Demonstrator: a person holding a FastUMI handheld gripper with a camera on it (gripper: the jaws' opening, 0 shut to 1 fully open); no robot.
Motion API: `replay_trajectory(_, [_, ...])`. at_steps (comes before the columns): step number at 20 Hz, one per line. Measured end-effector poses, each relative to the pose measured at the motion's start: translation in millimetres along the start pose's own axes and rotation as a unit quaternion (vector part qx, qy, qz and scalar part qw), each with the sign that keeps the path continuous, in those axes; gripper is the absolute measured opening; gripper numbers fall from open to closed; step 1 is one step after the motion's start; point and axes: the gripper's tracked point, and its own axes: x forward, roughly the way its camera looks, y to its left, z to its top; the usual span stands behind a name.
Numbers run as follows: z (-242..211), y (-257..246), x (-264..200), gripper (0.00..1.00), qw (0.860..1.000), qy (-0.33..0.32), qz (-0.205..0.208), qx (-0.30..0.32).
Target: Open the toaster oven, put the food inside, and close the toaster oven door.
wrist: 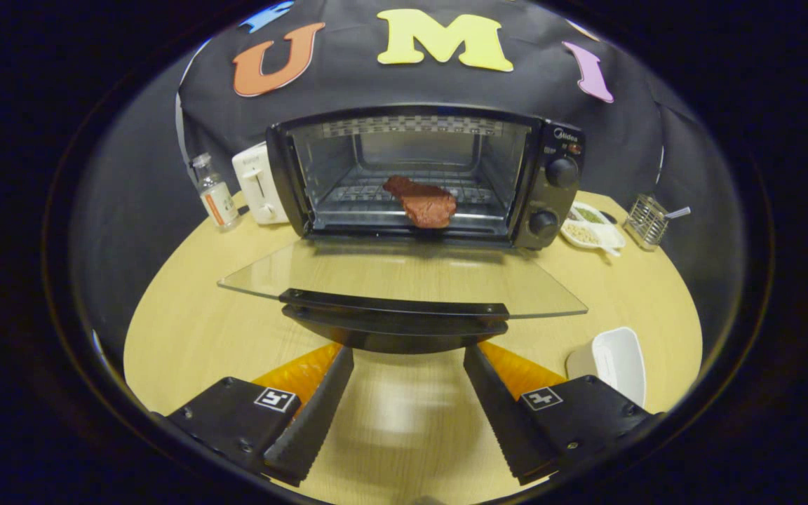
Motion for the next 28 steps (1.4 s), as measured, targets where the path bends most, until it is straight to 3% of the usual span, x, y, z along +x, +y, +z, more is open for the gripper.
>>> replay_trajectory(22, [146.8, -12.0, -12.3, 1.00, 0.997, -0.075, -0.011, -0.001])
replay_trajectory(28, [158.6, -15.6, -39.2, 1.00, 0.995, -0.098, -0.011, -0.007])
